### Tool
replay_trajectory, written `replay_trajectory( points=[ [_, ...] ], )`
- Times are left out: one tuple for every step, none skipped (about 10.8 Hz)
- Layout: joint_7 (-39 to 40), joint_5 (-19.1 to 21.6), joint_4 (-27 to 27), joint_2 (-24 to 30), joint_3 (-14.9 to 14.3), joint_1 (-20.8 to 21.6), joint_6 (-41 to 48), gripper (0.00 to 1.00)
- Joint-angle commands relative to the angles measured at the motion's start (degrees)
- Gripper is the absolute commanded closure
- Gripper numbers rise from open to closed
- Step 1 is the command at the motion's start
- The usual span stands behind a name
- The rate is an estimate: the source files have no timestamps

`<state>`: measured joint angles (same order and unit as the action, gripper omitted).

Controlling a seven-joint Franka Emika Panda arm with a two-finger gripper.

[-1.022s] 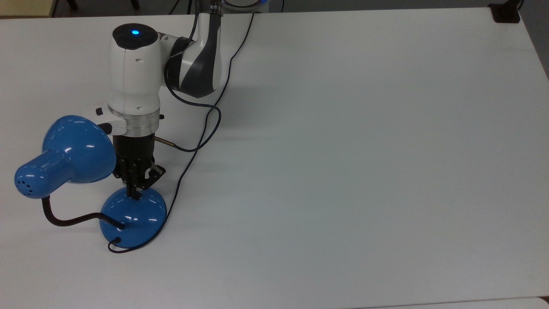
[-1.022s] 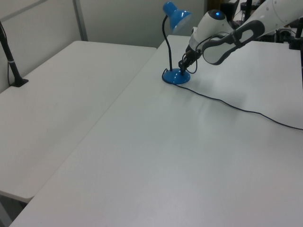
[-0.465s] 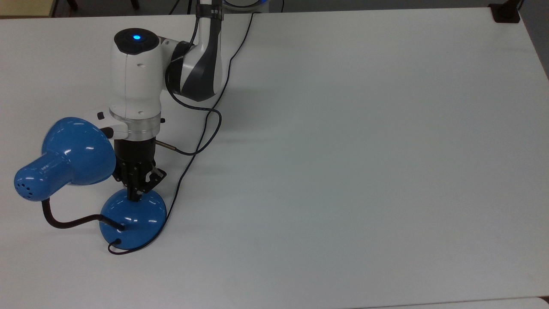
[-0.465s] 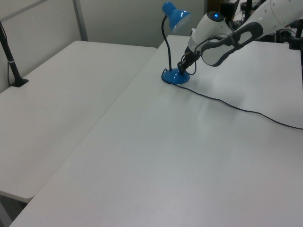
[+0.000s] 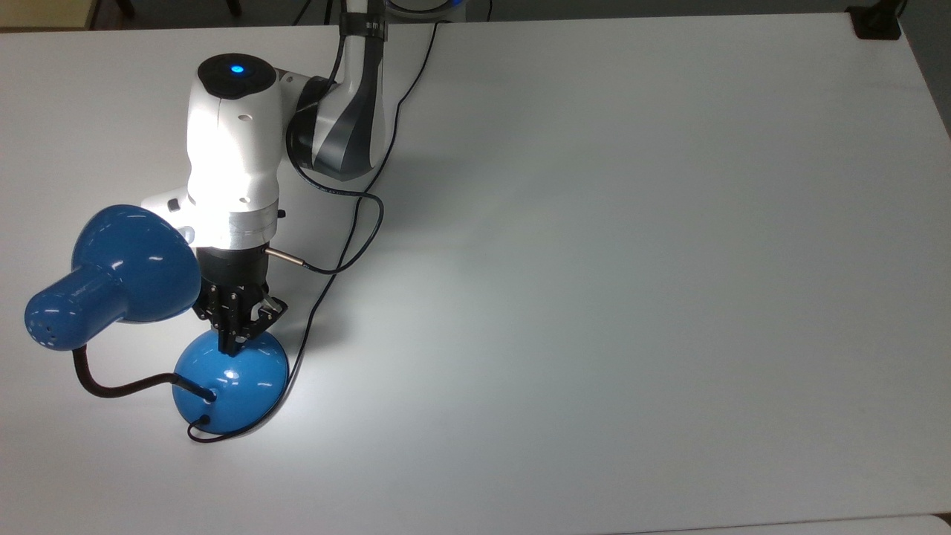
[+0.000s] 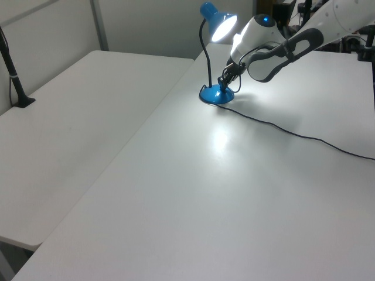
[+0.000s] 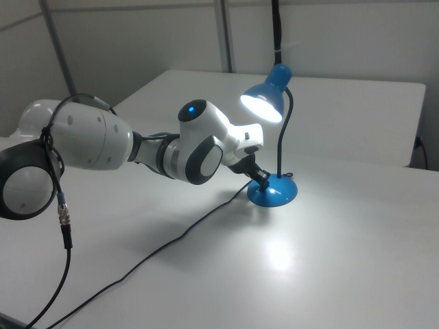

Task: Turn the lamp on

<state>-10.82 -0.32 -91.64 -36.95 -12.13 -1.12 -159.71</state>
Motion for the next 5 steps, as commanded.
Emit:
replay_trajectory(
  points=[
    [-1.5, 0.0, 1.6, 0.5, -0.2, 0.9, -0.6, 0.90],
    [-1.4, 0.1, 0.8, 2.9, -0.2, 1.3, 0.0, 0.90],
    [-1.5, 0.1, -1.1, 4.7, -0.1, 1.4, 0.1, 0.90],
    [-1.7, 0.1, -4.0, 7.0, -0.1, 1.6, 0.0, 0.90],
    [-1.9, 0.1, -7.7, 9.6, -0.1, 2.0, 0.0, 0.89]
  ],
)
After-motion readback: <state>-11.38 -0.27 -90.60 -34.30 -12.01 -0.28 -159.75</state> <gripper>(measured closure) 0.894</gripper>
